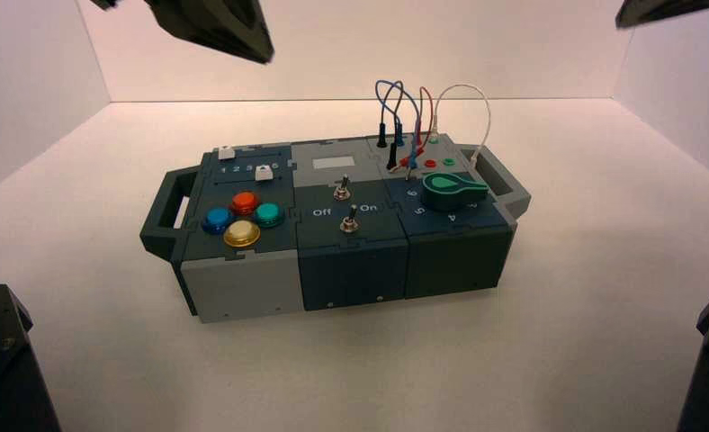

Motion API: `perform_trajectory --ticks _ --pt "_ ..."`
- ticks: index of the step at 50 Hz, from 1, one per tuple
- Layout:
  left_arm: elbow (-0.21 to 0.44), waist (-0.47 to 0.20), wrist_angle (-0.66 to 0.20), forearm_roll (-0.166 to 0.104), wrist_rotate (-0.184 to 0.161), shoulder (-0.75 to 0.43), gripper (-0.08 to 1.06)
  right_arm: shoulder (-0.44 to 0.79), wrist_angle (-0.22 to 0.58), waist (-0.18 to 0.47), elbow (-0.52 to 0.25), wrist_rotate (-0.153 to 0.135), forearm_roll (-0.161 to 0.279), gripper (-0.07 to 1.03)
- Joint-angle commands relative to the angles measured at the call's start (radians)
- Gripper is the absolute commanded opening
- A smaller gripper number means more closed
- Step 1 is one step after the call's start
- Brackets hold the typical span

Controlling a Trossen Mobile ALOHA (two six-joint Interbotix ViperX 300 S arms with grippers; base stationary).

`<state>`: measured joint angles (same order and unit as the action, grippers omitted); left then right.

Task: Insert the white wire.

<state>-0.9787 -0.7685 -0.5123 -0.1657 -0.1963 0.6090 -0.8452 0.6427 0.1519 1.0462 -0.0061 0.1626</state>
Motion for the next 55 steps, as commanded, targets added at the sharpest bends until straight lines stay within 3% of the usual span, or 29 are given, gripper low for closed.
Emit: perform_trajectory --ticks 1,8,13,22,34,40,55 --pt "0.023 -0.018 0.038 -0.011 -0.011 -0.034 -0.03 0.054 0.052 0.008 -0.041 -0.009 0.003 -0.02" --pt "0.023 -0.049 0.08 -0.023 -0.028 -0.08 -0.03 0.112 0.078 0.037 -0.043 -0.014 0.006 -0.02" --pt "0.023 -0.087 0.129 -0.026 -0.049 -0.117 -0.03 0.158 0.077 0.094 -0.051 -0.014 0.009 0.02" --pt "0.031 -0.147 0.202 -0.028 -0.103 -0.184 -0.03 0.227 0.06 0.164 -0.074 -0.012 0.04 0.09" --pt "0.054 -0.196 0.229 -0.028 -0.112 -0.247 -0.03 0.273 0.005 0.198 -0.069 -0.009 0.075 0.41" --pt "0.058 -0.196 0.235 -0.028 -0.112 -0.261 -0.03 0.288 -0.034 0.198 -0.058 -0.008 0.092 0.63" --pt "0.06 -0.196 0.259 -0.028 -0.112 -0.265 -0.03 0.382 -0.12 0.198 -0.054 0.003 0.118 0.63"
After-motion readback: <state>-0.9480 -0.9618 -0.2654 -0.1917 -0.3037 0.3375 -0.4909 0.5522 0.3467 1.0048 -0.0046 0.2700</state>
